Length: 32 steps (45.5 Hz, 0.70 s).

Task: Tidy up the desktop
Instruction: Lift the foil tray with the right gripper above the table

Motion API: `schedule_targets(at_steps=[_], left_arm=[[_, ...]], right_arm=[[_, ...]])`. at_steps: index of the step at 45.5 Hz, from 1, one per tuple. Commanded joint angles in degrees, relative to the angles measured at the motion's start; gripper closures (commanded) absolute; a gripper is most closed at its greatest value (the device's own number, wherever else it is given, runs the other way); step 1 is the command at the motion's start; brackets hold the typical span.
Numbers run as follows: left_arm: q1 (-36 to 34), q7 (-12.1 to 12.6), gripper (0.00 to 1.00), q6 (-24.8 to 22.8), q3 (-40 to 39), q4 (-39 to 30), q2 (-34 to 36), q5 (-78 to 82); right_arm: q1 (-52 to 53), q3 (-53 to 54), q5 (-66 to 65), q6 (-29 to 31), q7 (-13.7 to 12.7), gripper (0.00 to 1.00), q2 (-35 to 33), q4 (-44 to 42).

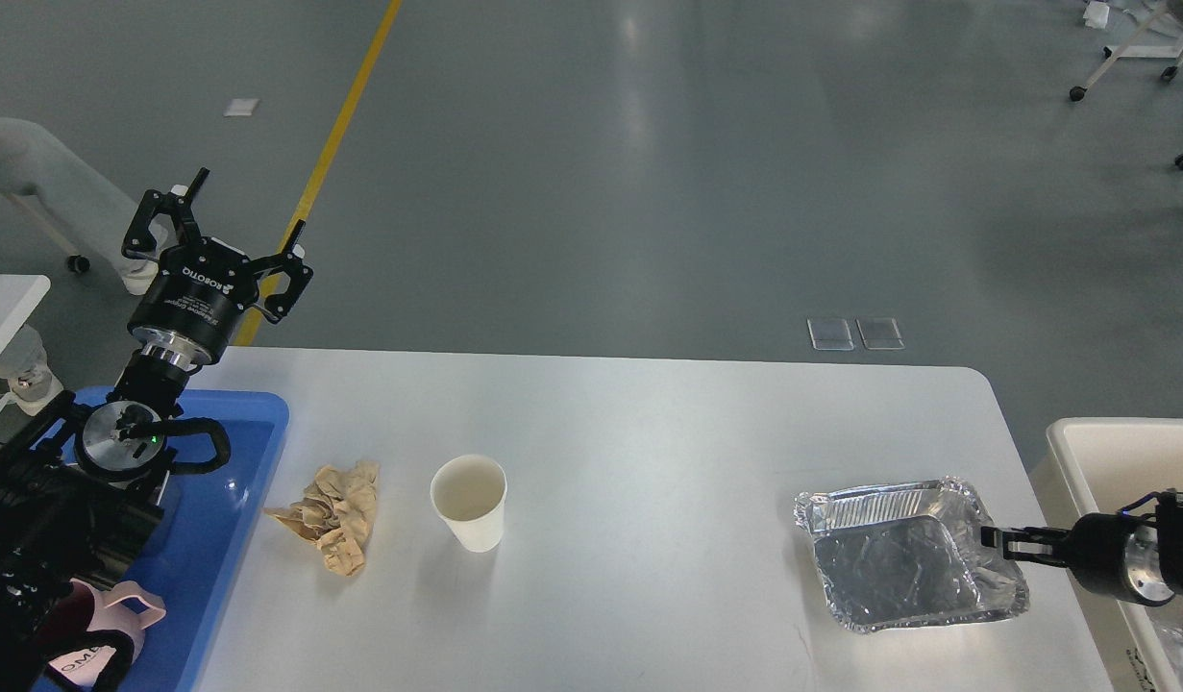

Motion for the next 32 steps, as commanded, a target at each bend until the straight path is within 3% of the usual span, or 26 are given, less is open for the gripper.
schedule_targets(at_steps=[1,7,16,26,32], left_arm=[[0.0,0.2,0.02,0.3,0.4,0.0,0.2,0.0],[0.0,0.3,0.02,0.7,0.6,0.0,0.8,0.0],[0.0,0.3,0.02,0.7,0.9,0.0,2.4,0.1],[0.0,0.3,0.02,0.8,1.1,0.0,4.3,0.3],[-0.1,0.3,0.02,0.3,1.1,0.0,5.6,0.5]], right_arm=[[3.2,0.1,0.0,2.0,-0.5,1.0,-4.3,7.1],[8.6,0.3,0.2,5.8,-2.9,1.0,-8.1,14.5],[18.6,1.1,3.8,14.8,-4.3,1.0,-12.5,22.7],[25.1,1.0,7.7,18.2,-8.4,1.0,-11.9,30.1],[26.8,0.3,8.4,18.8,-10.5,1.0,-7.3,29.9]])
